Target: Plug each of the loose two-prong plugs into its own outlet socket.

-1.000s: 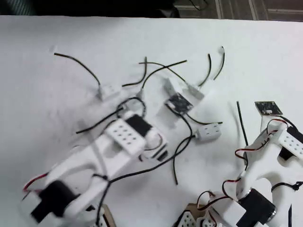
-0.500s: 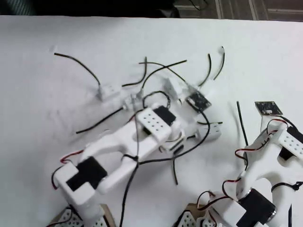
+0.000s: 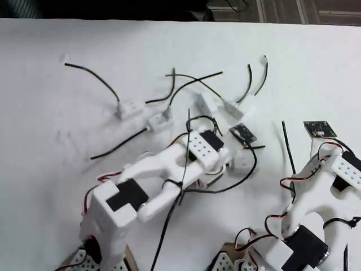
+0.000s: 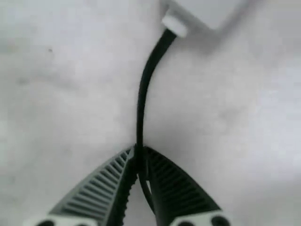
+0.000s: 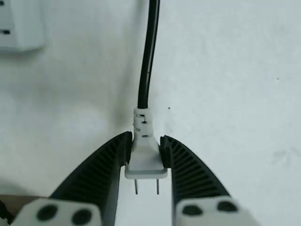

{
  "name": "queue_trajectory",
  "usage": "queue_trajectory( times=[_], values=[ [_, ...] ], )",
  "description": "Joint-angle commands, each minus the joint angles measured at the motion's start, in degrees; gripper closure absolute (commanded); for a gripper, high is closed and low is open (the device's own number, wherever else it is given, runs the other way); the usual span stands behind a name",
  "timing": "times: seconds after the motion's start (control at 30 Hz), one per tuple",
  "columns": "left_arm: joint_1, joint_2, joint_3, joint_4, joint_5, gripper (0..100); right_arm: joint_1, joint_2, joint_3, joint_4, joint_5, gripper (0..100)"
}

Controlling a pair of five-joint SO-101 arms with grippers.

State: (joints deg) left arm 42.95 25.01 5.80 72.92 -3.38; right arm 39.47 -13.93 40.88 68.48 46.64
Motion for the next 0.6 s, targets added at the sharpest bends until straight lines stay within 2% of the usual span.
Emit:
queue_trajectory(
  times=[0.0,0.1,0.3,0.4,0.57],
  values=[
    [0.1,-4.0,0.2,4.7,-0.2,98,1.8,-2.2,-0.2,0.2,-0.4,98.1],
    [0.0,-9.7,4.7,6.9,-2.4,98,3.0,-2.3,-0.2,0.2,-0.4,98.1],
    [-1.9,-24.1,20.5,4.1,-7.5,98,3.8,-2.8,-0.4,0.2,-0.4,98.1],
    [-6.2,-31.6,28.1,2.0,-8.1,98,3.8,-2.8,-0.3,0.2,-0.4,98.1],
    [-18.6,-42.2,38.9,1.3,-16.4,98,3.8,-2.6,-0.3,0.2,-0.4,98.1]
  ],
)
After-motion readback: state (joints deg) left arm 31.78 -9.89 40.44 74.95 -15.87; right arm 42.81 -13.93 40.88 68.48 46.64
